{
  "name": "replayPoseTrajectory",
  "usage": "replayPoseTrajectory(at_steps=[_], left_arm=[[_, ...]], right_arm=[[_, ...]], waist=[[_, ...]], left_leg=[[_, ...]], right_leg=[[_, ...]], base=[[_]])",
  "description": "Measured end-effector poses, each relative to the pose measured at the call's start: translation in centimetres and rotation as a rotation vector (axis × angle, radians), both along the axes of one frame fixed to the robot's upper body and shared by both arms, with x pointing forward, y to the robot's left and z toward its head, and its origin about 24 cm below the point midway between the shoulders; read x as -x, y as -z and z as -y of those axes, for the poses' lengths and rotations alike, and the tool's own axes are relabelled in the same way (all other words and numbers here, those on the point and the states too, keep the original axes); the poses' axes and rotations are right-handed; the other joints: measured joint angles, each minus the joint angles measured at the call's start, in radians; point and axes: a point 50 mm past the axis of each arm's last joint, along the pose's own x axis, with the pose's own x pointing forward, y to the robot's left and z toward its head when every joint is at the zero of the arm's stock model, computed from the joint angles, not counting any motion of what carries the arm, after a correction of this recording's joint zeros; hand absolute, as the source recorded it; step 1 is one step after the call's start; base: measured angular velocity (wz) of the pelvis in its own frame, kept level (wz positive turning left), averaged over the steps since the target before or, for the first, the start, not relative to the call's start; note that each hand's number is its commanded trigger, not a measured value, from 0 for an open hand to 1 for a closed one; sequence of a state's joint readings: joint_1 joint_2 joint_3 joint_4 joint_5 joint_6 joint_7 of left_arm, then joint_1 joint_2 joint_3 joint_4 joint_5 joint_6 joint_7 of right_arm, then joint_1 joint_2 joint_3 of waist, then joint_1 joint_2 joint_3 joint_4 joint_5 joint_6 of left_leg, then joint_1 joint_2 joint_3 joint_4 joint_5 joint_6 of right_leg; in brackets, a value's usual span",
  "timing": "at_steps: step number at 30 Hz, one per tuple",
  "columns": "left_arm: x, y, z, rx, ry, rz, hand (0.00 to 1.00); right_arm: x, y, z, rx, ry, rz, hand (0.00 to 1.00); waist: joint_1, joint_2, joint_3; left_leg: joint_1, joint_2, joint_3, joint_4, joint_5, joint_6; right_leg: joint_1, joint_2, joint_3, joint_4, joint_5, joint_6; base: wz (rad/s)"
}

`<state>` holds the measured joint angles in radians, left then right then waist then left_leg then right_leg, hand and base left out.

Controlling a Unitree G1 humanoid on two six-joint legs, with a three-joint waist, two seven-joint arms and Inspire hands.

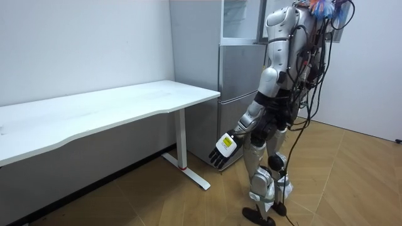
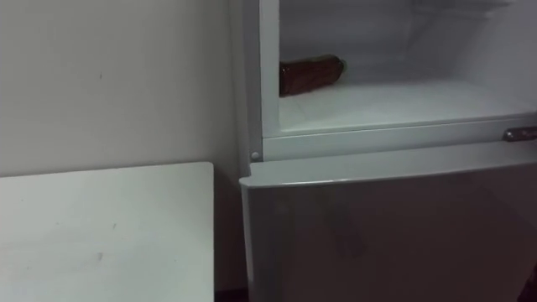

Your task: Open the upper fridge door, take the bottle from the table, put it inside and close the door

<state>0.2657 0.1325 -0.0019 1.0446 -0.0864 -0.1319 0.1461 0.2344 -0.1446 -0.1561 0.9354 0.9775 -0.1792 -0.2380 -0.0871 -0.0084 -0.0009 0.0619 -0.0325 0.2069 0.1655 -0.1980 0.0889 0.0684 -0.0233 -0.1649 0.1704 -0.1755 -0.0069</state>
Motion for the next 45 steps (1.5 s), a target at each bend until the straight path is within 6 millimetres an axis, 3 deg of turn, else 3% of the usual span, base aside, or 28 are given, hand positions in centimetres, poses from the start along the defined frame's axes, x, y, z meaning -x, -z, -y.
replayPoseTrajectory(at_steps=[9, 14, 20, 26, 31, 35, 40, 45], left_arm=[[0.5, -0.2, -1.1, -0.020, -0.073, 0.004, 0.00], [1.0, -0.5, -2.3, -0.051, -0.118, 0.003, 0.00], [1.0, -0.8, -3.0, -0.075, -0.109, -0.005, 0.00], [1.7, -1.0, -3.9, -0.100, -0.129, -0.012, 0.00], [1.2, -1.3, -4.1, -0.109, -0.131, 0.014, 0.00], [1.1, -1.4, -4.3, -0.113, -0.139, 0.023, 0.00], [3.0, -1.5, -4.6, -0.129, -0.167, -0.018, 0.00], [3.3, -1.8, -4.9, -0.142, -0.157, -0.015, 0.00]], right_arm=[[0.3, -0.9, 2.4, 0.040, 0.213, 0.022, 0.00], [-0.4, -2.7, 4.9, 0.114, 0.344, 0.079, 0.00], [-1.1, -6.4, 9.4, 0.220, 0.537, 0.172, 0.00], [-2.4, -9.7, 12.3, 0.306, 0.643, 0.251, 0.00], [-3.0, -12.5, 13.9, 0.376, 0.711, 0.320, 0.00], [-3.2, -14.0, 14.4, 0.411, 0.762, 0.359, 0.00], [-3.6, -16.2, 15.8, 0.440, 0.855, 0.408, 0.00], [-5.0, -19.9, 17.1, 0.509, 0.842, 0.502, 0.00]], waist=[[-0.024, -0.023, -0.0024], [-0.037, -0.043, -0.0009], [-0.050, -0.055, -0.0016], [-0.072, -0.073, -0.0020], [-0.076, -0.089, 0.0018], [-0.073, -0.097, -0.0005], [-0.102, -0.098, -0.0013], [-0.122, -0.101, -0.0025]], left_leg=[[0.001, 0.000, 0.001, -0.001, -0.001, -0.002], [0.002, -0.001, -0.001, 0.001, -0.001, -0.002], [-0.002, -0.002, -0.002, -0.002, -0.001, -0.002], [0.000, -0.001, 0.003, -0.003, 0.000, -0.002], [-0.007, -0.001, 0.004, -0.004, -0.001, -0.002], [-0.015, 0.000, 0.007, -0.004, -0.001, -0.002], [-0.014, -0.001, 0.010, -0.004, 0.000, -0.002], [-0.016, -0.001, 0.011, -0.013, 0.000, -0.003]], right_leg=[[-0.004, -0.001, -0.001, 0.009, -0.009, -0.001], [-0.005, -0.002, -0.003, 0.017, -0.011, -0.002], [-0.010, -0.002, 0.001, 0.018, -0.012, -0.001], [-0.011, 0.000, 0.001, 0.018, -0.012, -0.001], [-0.019, 0.008, 0.013, 0.018, -0.012, -0.001], [-0.032, 0.010, 0.020, 0.019, -0.012, -0.001], [-0.025, 0.011, 0.016, 0.018, -0.010, 0.000], [-0.033, 0.010, 0.015, 0.016, -0.010, -0.001]], base=[[0.00], [0.02], [0.00], [-0.01], [0.00], [-0.02], [0.00], [0.00]])
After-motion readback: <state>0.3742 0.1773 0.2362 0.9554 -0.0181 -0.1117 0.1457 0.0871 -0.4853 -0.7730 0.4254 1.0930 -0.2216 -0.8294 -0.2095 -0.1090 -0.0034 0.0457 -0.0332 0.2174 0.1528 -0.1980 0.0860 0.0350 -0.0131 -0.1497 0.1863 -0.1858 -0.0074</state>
